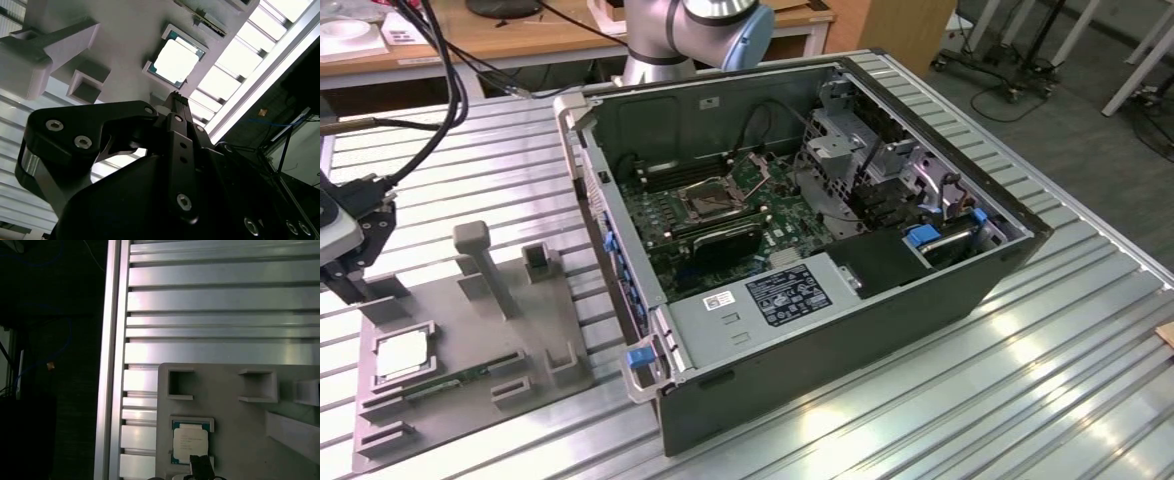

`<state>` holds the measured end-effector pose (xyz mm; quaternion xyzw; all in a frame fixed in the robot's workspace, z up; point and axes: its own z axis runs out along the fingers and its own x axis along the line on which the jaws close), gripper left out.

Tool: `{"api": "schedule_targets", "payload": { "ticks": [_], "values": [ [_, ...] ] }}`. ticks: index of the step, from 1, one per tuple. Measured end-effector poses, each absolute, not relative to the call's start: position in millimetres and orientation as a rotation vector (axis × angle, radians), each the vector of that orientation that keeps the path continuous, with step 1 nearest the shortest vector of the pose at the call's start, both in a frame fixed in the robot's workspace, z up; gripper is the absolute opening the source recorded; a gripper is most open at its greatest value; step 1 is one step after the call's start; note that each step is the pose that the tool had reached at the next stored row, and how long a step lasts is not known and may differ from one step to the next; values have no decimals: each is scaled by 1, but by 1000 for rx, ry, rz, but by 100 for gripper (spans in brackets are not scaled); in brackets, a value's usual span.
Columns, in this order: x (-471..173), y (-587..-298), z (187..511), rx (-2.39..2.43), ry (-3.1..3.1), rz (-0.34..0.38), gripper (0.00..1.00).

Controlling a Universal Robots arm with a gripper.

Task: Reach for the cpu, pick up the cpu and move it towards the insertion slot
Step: 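Reach for the cpu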

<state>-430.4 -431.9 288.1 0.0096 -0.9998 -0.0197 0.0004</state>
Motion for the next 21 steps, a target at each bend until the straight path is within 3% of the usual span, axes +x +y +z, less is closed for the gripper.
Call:
{"api": "schedule_targets", "payload": {
  "ticks": [21],
  "values": [
    [-430, -432, 279, 30, -3143, -62, 10]
  ]
}}
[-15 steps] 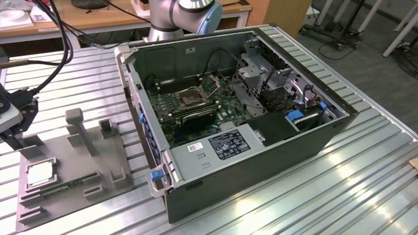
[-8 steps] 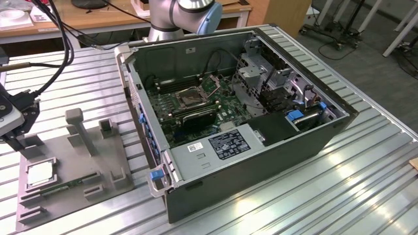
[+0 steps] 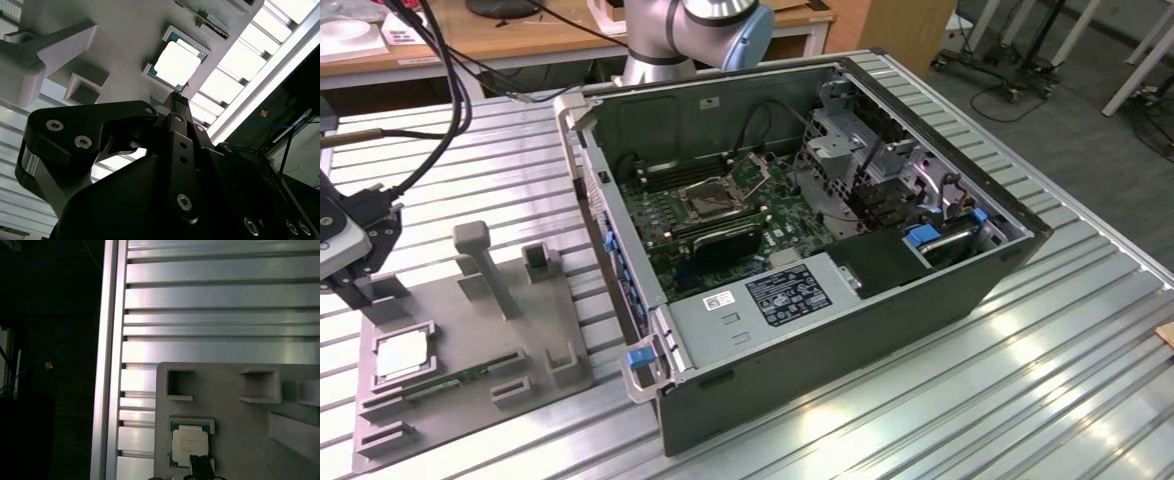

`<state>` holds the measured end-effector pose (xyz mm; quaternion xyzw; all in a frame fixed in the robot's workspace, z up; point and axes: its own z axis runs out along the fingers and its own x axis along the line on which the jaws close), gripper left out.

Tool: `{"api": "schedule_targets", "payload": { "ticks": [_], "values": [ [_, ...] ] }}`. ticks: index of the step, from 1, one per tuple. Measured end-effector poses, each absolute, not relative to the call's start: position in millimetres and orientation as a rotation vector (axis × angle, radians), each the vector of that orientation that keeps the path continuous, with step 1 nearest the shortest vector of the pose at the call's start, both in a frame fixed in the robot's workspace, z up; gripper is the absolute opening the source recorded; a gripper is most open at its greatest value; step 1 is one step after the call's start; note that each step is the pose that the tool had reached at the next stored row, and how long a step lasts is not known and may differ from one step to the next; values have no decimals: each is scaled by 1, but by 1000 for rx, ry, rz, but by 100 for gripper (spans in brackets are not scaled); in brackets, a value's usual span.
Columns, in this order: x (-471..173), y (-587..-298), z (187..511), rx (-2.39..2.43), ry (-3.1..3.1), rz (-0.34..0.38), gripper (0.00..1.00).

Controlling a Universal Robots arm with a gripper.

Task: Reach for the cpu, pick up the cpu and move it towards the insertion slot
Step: 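Reach for the cpu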

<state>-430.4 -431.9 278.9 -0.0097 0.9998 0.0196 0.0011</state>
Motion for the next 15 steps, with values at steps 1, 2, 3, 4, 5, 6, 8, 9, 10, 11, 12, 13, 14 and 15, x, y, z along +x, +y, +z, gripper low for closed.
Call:
{"api": "schedule_targets", "payload": {
  "ticks": [1, 2, 3, 4, 5, 6, 8, 9, 10, 11, 12, 13, 14, 15],
  "values": [
    [-430, -432, 279, -30, 3139, 62, 10],
    [-430, -432, 279, -30, 3139, 61, 10],
    [-430, -432, 279, -30, 3139, 62, 10],
    [-430, -432, 278, -30, 3139, 61, 10],
    [-430, -432, 278, -30, 3139, 62, 10],
    [-430, -432, 278, -30, 3139, 62, 10],
    [-430, -432, 277, -30, 3138, 62, 10],
    [-430, -432, 277, -30, 3139, 62, 10],
    [-430, -432, 277, -30, 3139, 61, 10],
    [-430, -432, 277, -30, 3139, 61, 10],
    [-430, -432, 277, -30, 3139, 62, 10],
    [-430, -432, 277, -30, 3138, 62, 10],
    [-430, -432, 277, -30, 3138, 62, 10],
    [-430, -432, 277, -30, 3138, 62, 10]
  ]
}}
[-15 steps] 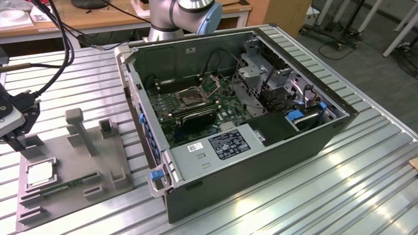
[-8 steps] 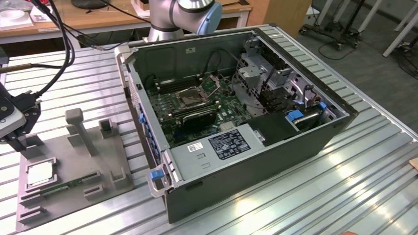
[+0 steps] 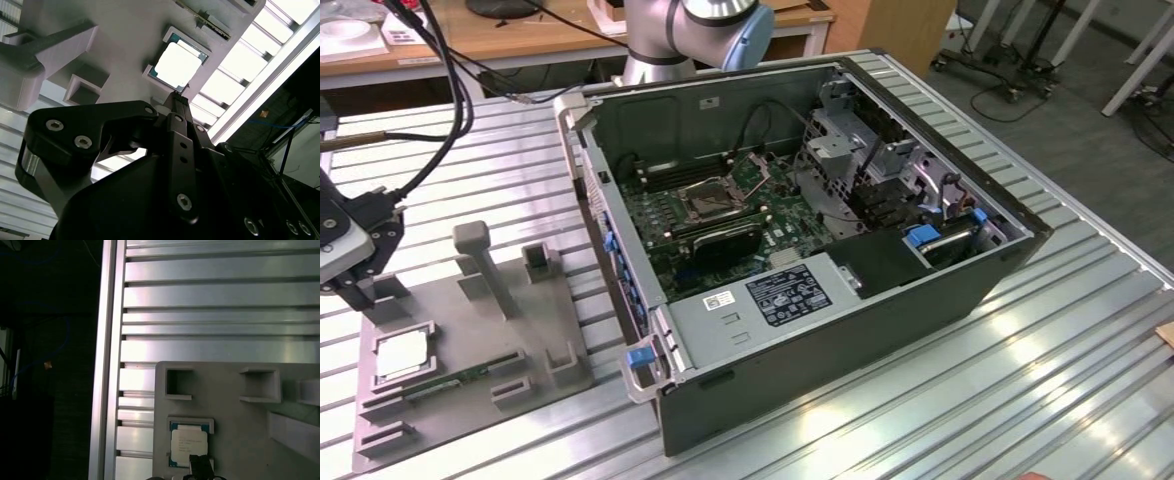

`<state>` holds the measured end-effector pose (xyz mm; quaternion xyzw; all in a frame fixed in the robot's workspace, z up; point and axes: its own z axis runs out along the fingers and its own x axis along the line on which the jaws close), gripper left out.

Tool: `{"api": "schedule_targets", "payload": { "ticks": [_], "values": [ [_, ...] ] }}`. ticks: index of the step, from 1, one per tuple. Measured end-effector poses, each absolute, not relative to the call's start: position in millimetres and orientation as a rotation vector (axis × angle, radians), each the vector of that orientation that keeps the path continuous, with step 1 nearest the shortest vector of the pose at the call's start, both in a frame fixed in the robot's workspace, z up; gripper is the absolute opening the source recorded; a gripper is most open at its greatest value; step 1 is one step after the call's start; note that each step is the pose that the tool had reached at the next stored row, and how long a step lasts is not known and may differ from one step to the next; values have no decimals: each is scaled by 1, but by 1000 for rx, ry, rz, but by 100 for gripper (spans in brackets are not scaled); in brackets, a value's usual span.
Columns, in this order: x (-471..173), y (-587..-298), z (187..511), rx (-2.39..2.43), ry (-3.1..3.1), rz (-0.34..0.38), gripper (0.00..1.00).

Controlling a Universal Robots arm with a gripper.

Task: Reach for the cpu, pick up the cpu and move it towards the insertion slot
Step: 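Reach for the cpu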

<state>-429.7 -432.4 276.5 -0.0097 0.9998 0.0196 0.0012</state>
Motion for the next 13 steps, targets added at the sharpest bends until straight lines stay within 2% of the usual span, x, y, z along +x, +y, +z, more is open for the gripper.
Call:
{"api": "schedule_targets", "payload": {
  "ticks": [13],
  "values": [
    [-430, -433, 273, -30, 3139, 62, 10]
  ]
}}
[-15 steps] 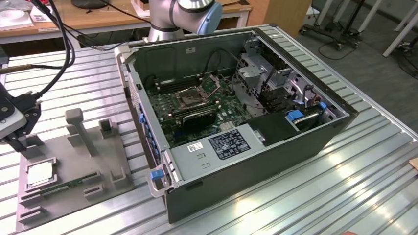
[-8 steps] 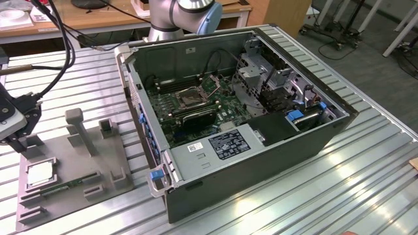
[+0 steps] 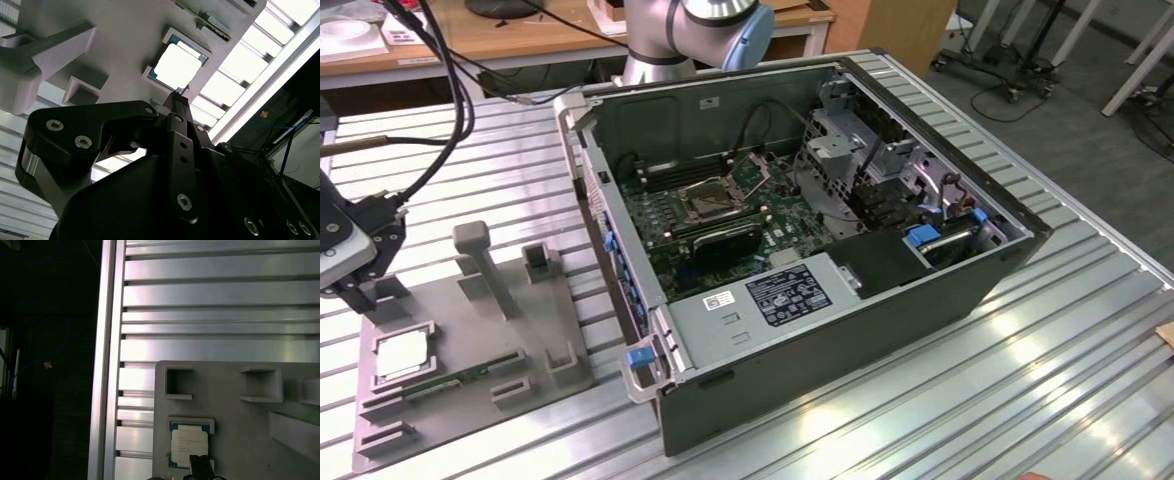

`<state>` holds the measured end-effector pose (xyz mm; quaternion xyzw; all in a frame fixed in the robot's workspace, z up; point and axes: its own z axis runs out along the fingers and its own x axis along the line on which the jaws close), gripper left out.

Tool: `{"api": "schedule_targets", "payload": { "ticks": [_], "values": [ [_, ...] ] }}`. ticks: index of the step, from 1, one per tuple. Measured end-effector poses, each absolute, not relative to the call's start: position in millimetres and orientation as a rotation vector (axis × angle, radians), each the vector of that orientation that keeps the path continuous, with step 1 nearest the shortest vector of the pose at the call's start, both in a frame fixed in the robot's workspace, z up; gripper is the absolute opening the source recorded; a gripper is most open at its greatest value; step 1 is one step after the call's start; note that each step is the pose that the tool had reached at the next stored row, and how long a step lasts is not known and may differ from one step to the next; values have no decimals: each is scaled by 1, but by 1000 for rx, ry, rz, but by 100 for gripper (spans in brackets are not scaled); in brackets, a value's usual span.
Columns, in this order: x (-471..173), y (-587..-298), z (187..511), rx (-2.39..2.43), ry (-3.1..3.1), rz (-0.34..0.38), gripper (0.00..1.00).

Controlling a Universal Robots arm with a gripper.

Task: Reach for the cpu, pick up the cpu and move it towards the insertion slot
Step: 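Reach for the cpu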

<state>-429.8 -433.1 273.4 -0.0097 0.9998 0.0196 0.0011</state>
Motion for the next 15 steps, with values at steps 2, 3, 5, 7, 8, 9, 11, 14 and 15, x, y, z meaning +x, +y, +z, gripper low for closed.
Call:
{"api": "schedule_targets", "payload": {
  "ticks": [2, 3, 5, 7, 8, 9, 11, 14, 15],
  "values": [
    [-430, -433, 273, -30, 3138, 62, 10],
    [-430, -433, 273, -30, 3139, 62, 10],
    [-430, -433, 273, -30, 3139, 62, 10],
    [-430, -433, 273, -30, 3139, 62, 10],
    [-430, -433, 272, -30, 3139, 62, 10],
    [-430, -433, 272, -30, 3138, 62, 10],
    [-430, -433, 272, -30, 3139, 62, 10],
    [-430, -433, 272, -30, 3138, 62, 10],
    [-430, -433, 271, -30, 3138, 62, 10]
  ]
}}
